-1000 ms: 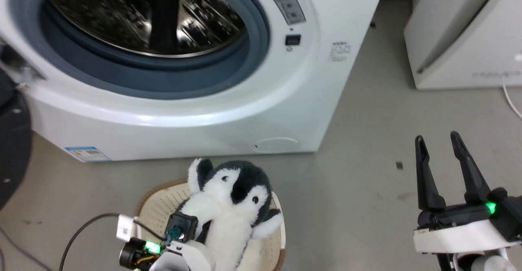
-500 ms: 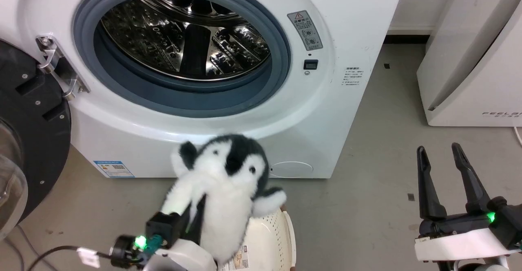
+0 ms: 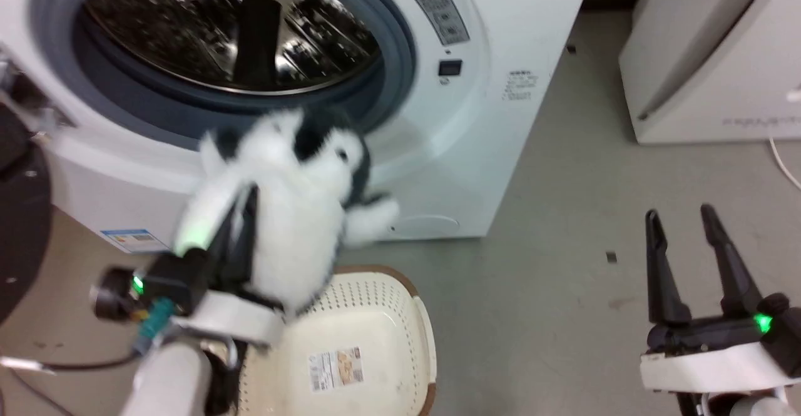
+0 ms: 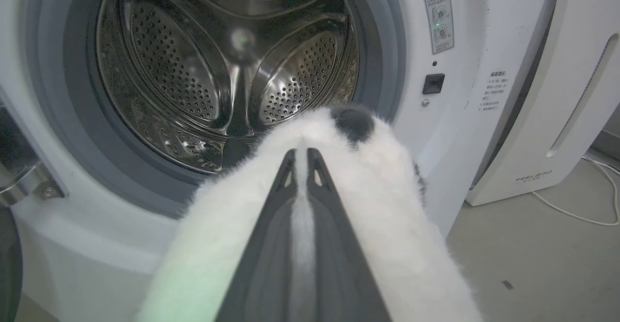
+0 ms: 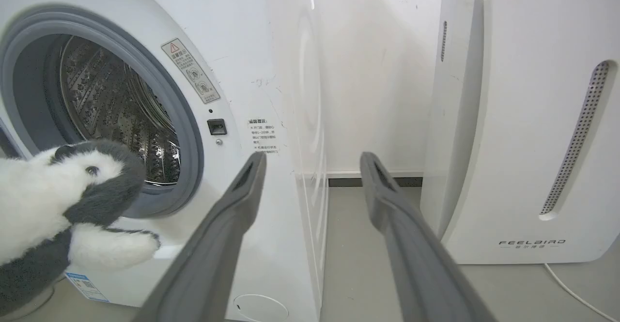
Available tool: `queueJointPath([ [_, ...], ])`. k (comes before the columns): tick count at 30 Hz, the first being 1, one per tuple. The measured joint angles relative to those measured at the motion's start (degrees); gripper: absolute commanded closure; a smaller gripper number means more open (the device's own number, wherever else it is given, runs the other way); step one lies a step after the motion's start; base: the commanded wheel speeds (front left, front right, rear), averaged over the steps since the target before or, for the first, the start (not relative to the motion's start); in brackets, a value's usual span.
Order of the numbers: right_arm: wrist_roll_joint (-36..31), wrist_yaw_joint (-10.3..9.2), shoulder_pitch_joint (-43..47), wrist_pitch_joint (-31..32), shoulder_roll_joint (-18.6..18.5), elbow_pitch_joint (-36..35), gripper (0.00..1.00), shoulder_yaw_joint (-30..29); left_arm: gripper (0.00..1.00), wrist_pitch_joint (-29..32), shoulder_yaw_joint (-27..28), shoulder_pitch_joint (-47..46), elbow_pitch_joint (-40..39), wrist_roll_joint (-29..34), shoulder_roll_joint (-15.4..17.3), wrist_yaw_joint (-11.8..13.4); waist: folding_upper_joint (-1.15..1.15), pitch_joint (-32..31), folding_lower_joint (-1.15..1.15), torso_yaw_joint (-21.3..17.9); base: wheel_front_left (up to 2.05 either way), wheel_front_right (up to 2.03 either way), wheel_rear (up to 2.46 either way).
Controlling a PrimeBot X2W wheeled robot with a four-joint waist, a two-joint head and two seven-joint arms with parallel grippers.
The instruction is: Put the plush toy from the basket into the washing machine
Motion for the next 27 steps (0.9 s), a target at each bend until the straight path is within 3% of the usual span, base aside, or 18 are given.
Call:
queueJointPath([
  [12, 1.2, 0.0, -5.0, 0.0, 0.0, -4.1, 0.0, 0.0, 1.0, 6.0, 5.0, -18.6, -1.5, -0.7, 8.5, -2.5, 0.0, 10.6, 0.0, -4.0, 0.0, 0.0, 0.0],
  [21, 2.8, -0.01, -8.1, 0.0, 0.0, -6.2, 0.0, 0.3, 1.0, 11.7, 7.6, -36.9, 7.2, -1.6, 16.4, -4.8, 0.0, 19.5, 0.01, -7.4, 0.0, 0.0, 0.0],
  [27, 3.6, -0.01, -9.2, 0.0, 0.0, -6.5, 0.0, 0.6, 1.0, 14.5, 6.4, -48.2, 16.9, -1.8, 18.4, -5.8, 0.0, 24.3, 0.01, -9.3, 0.0, 0.0, 0.0],
])
